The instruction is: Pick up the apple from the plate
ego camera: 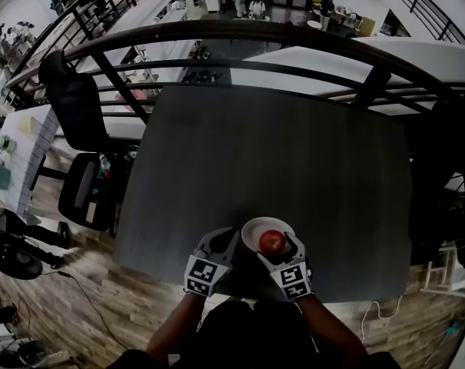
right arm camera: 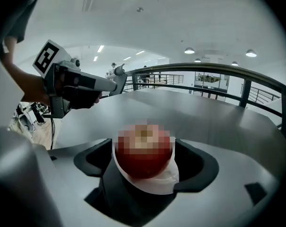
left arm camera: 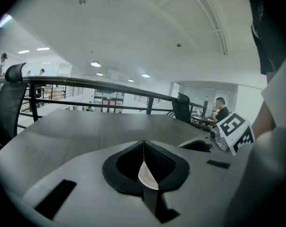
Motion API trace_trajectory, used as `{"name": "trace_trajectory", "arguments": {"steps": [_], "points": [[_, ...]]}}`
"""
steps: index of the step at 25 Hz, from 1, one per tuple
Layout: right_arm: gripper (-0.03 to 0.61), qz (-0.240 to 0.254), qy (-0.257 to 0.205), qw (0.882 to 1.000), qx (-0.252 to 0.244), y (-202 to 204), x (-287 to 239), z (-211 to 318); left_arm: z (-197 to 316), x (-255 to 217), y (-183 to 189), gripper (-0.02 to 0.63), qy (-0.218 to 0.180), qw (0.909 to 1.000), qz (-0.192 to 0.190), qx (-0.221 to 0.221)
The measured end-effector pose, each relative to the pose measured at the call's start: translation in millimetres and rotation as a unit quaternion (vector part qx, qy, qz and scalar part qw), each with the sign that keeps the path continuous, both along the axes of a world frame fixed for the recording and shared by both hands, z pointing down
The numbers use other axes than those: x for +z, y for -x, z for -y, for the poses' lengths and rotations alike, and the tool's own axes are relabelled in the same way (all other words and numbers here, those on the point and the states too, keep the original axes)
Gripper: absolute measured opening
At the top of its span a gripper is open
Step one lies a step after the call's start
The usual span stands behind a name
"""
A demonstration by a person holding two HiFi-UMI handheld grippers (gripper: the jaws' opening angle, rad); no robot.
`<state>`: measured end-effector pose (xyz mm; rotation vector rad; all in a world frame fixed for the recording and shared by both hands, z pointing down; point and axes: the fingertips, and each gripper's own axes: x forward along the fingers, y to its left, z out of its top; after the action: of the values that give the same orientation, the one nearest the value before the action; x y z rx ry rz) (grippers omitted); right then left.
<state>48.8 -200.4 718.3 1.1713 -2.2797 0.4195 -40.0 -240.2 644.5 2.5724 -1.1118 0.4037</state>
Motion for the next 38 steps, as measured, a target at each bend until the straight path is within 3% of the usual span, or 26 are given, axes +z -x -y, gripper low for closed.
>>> {"name": "trace_trajectory", "arguments": {"steps": [11, 20, 25, 33, 38], "points": [[0.396, -0.003, -0.007, 1.0, -0.001, 0.1, 3.8, 8.2, 1.1, -0.1, 2.9, 0.023, 0.013, 0.9998, -0.013, -0.006], [0.396, 0.009, -0.028, 1.0, 0.005, -3.1, -25.9, 8.3, 1.0, -14.8, -2.1, 0.023, -0.003, 0.9998, -0.019, -0.002], [0.396, 0.009, -0.075, 0.997, 0.007, -3.1, -72.8, 17.3, 1.9, -26.6, 1.6, 0.023, -0.013, 0.9996, -0.023, -0.004], [0.396, 0.047, -0.128, 0.99, 0.026, -12.9, -134.8, 25.1, 7.4, -52.1, -3.0, 0.023, -0.038, 0.9985, -0.039, -0.004], [0.396, 0.084, -0.192, 0.977, 0.039, -18.5, -181.7, 26.8, 4.1, -77.5, -8.4, 0.023, -0.061, 0.9971, -0.046, 0.001]]}}
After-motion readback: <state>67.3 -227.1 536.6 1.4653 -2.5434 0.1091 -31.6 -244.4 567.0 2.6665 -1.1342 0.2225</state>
